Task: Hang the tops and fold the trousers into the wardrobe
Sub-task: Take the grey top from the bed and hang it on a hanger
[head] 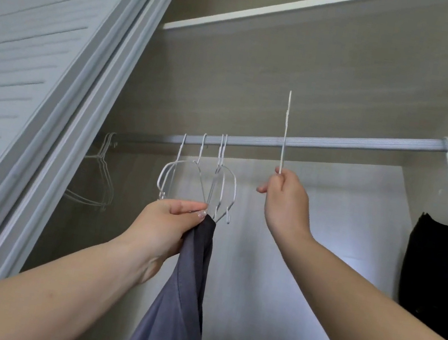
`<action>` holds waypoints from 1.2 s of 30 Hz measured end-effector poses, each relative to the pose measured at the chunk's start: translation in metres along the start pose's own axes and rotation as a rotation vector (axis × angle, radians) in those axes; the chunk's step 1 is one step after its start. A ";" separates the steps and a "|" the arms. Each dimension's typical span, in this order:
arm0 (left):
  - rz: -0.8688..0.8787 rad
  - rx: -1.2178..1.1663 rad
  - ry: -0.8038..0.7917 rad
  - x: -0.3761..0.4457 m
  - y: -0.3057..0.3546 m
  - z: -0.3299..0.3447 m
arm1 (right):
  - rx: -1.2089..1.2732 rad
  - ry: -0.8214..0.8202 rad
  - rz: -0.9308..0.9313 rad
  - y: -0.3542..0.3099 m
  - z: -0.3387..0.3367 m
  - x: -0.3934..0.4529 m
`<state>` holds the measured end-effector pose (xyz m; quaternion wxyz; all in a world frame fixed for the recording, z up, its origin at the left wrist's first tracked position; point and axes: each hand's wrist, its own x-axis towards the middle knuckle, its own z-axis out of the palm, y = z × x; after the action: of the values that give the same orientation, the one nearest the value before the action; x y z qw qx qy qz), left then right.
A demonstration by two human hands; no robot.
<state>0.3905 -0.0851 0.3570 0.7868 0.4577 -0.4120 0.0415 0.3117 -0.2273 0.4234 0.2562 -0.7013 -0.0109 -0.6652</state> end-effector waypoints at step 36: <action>-0.176 0.668 -0.076 -0.038 -0.130 -0.026 | -0.103 -0.193 0.280 0.076 -0.172 -0.136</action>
<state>0.4390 -0.1291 0.2358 0.5783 0.7250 -0.3634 0.0889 0.1635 -0.3134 0.2666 0.3076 -0.7688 0.0965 -0.5523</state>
